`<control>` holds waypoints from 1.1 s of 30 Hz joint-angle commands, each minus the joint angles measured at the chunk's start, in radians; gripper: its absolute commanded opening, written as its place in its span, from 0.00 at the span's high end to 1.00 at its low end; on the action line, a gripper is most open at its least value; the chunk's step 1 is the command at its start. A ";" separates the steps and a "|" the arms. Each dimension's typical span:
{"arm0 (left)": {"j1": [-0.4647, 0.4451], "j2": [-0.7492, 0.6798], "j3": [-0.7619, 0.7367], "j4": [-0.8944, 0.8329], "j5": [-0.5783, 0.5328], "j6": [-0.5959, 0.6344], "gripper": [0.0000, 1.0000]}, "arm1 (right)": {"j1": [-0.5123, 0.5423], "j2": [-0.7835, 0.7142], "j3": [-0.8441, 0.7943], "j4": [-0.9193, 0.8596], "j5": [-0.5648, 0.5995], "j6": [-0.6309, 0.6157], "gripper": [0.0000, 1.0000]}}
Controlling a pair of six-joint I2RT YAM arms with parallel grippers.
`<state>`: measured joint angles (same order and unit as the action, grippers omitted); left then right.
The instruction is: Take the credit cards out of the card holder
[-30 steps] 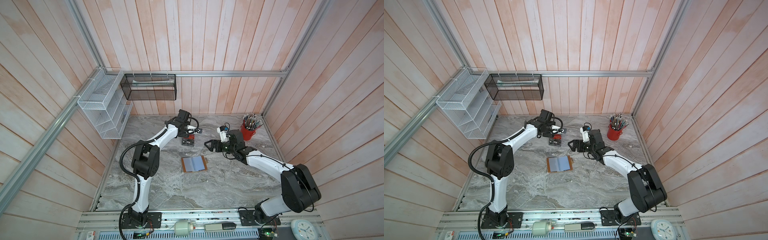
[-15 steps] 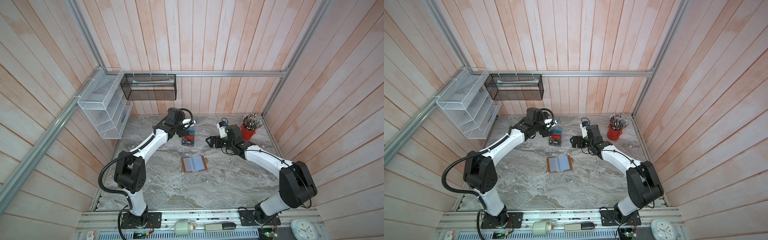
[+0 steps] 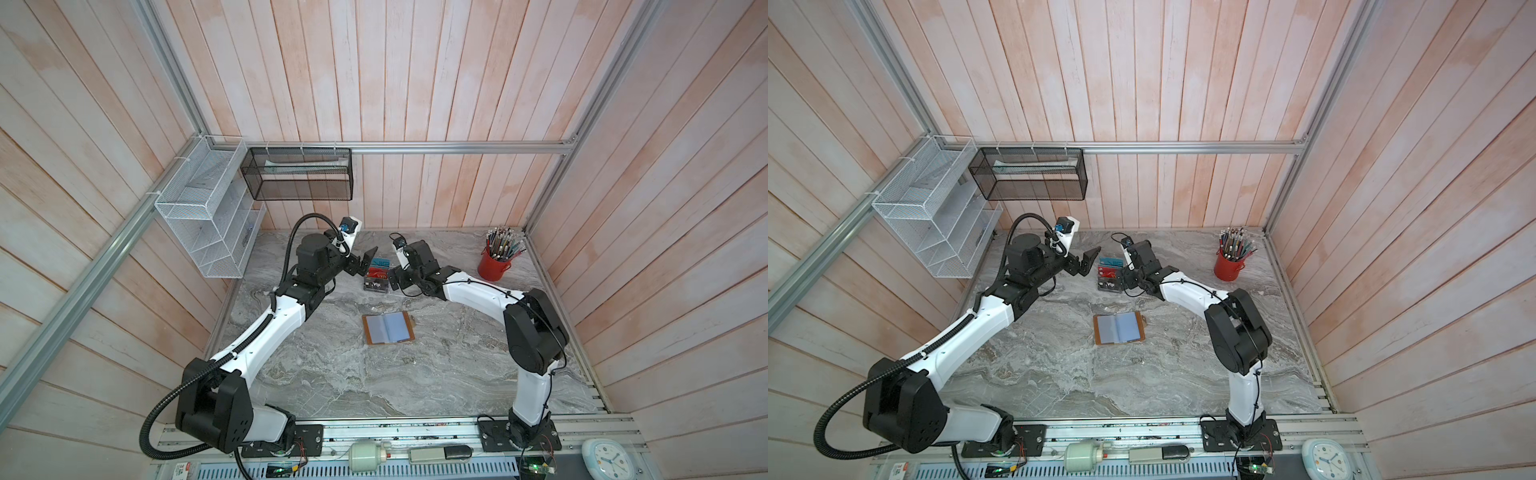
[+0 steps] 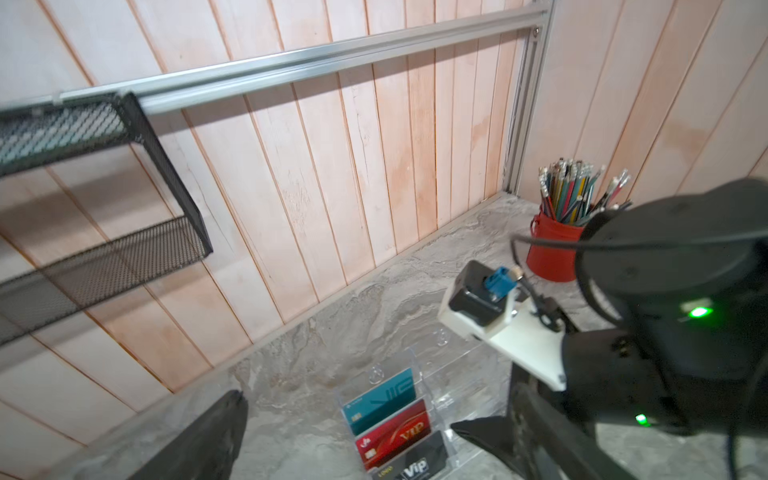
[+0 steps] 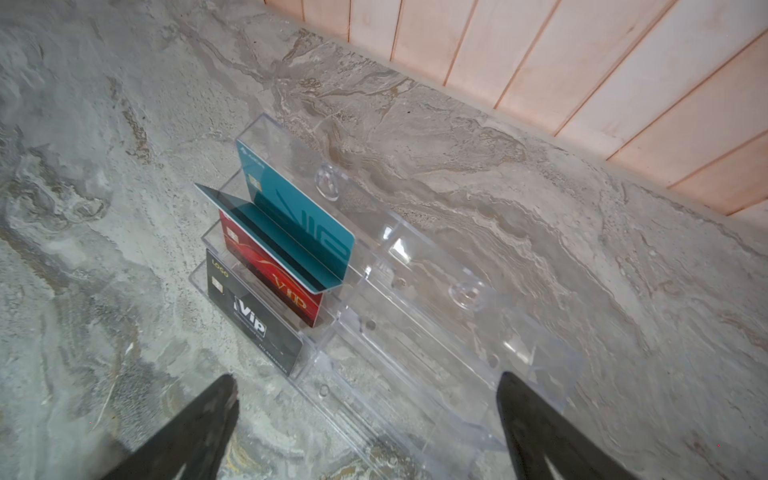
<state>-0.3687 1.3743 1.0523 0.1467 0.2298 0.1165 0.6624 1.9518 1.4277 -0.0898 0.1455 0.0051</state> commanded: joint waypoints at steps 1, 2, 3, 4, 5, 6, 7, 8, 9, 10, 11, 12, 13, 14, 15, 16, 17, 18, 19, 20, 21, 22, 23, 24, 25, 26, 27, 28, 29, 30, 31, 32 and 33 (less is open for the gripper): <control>0.002 -0.064 -0.081 0.105 -0.020 -0.245 0.00 | 0.018 0.045 0.057 -0.024 0.098 -0.046 0.02; 0.002 -0.080 -0.109 0.112 -0.041 -0.273 0.00 | 0.024 0.057 0.067 -0.015 0.120 -0.040 0.02; 0.002 -0.098 -0.130 0.113 -0.051 -0.288 0.00 | 0.028 0.070 0.081 -0.013 0.138 -0.035 0.02; 0.001 -0.109 -0.146 0.113 -0.055 -0.304 0.00 | 0.029 0.081 0.095 -0.017 0.146 -0.029 0.02; 0.002 -0.122 -0.166 0.116 -0.057 -0.323 0.00 | 0.029 0.097 0.116 -0.026 0.154 -0.023 0.02; 0.002 -0.137 -0.184 0.119 -0.060 -0.340 0.00 | 0.029 0.111 0.136 -0.034 0.164 -0.017 0.02; 0.002 -0.149 -0.202 0.124 -0.066 -0.356 0.00 | 0.029 0.123 0.151 -0.041 0.173 -0.014 0.02; 0.002 -0.165 -0.223 0.134 -0.075 -0.375 0.00 | 0.030 0.135 0.165 -0.045 0.183 -0.010 0.02; 0.002 -0.179 -0.245 0.149 -0.079 -0.389 0.00 | 0.029 0.147 0.180 -0.051 0.192 -0.007 0.02; 0.002 -0.189 -0.258 0.158 -0.080 -0.398 0.00 | 0.029 0.158 0.195 -0.058 0.195 -0.007 0.02; 0.001 -0.198 -0.270 0.163 -0.080 -0.403 0.00 | 0.029 0.170 0.210 -0.064 0.195 -0.006 0.02; 0.002 -0.204 -0.275 0.161 -0.081 -0.405 0.00 | 0.029 0.181 0.226 -0.071 0.193 -0.005 0.02; 0.002 -0.207 -0.277 0.157 -0.080 -0.406 0.00 | 0.029 0.189 0.238 -0.074 0.194 -0.004 0.02; 0.003 -0.210 -0.278 0.150 -0.081 -0.406 0.00 | 0.029 0.199 0.252 -0.077 0.195 0.000 0.02; 0.002 -0.211 -0.279 0.146 -0.080 -0.406 0.00 | 0.029 0.208 0.265 -0.083 0.197 -0.001 0.02; 0.002 -0.213 -0.279 0.145 -0.078 -0.406 0.00 | 0.029 0.216 0.277 -0.088 0.197 0.001 0.02; 0.002 -0.214 -0.281 0.143 -0.076 -0.405 0.00 | 0.029 0.222 0.291 -0.091 0.198 0.003 0.02; 0.002 -0.215 -0.283 0.141 -0.074 -0.407 0.00 | 0.029 0.228 0.301 -0.095 0.198 0.004 0.02; 0.002 -0.215 -0.285 0.141 -0.071 -0.407 0.00 | 0.029 0.233 0.311 -0.099 0.198 0.005 0.02; 0.003 -0.215 -0.287 0.142 -0.070 -0.409 0.00 | 0.029 0.239 0.321 -0.101 0.198 0.006 0.02; 0.002 -0.216 -0.289 0.142 -0.069 -0.410 0.00 | 0.029 0.246 0.332 -0.106 0.201 0.010 0.02; 0.002 -0.216 -0.291 0.142 -0.068 -0.413 0.00 | 0.029 0.252 0.342 -0.111 0.202 0.009 0.02; 0.002 -0.216 -0.293 0.142 -0.066 -0.418 0.00 | 0.029 0.260 0.352 -0.116 0.201 0.009 0.02; 0.002 -0.217 -0.294 0.144 -0.064 -0.421 0.00 | 0.029 0.266 0.360 -0.118 0.203 0.007 0.02; 0.003 -0.218 -0.297 0.147 -0.061 -0.424 0.00 | 0.029 0.273 0.366 -0.119 0.206 0.007 0.02; 0.002 -0.218 -0.300 0.149 -0.058 -0.429 0.00 | 0.028 0.276 0.372 -0.119 0.206 0.006 0.02; 0.002 -0.218 -0.303 0.151 -0.057 -0.434 0.00 | 0.027 0.280 0.375 -0.120 0.206 0.006 0.02; 0.003 -0.218 -0.306 0.154 -0.056 -0.438 0.00 | 0.027 0.282 0.381 -0.121 0.207 0.008 0.02; 0.002 -0.217 -0.309 0.157 -0.054 -0.442 0.00 | 0.024 0.285 0.385 -0.121 0.206 0.010 0.02; 0.002 -0.216 -0.311 0.159 -0.054 -0.446 0.00 | 0.022 0.286 0.389 -0.120 0.205 0.011 0.02; 0.002 -0.215 -0.313 0.160 -0.052 -0.451 0.00 | 0.019 0.287 0.392 -0.120 0.203 0.013 0.02; 0.002 -0.213 -0.314 0.162 -0.052 -0.451 0.00 | 0.016 0.288 0.396 -0.121 0.202 0.016 0.02; 0.003 -0.212 -0.315 0.165 -0.053 -0.453 0.00 | 0.013 0.289 0.400 -0.121 0.202 0.015 0.02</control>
<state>-0.3687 1.1744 0.7506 0.2745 0.1749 -0.3191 0.6849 2.2124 1.7889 -0.1894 0.3325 0.0010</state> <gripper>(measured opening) 0.998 0.981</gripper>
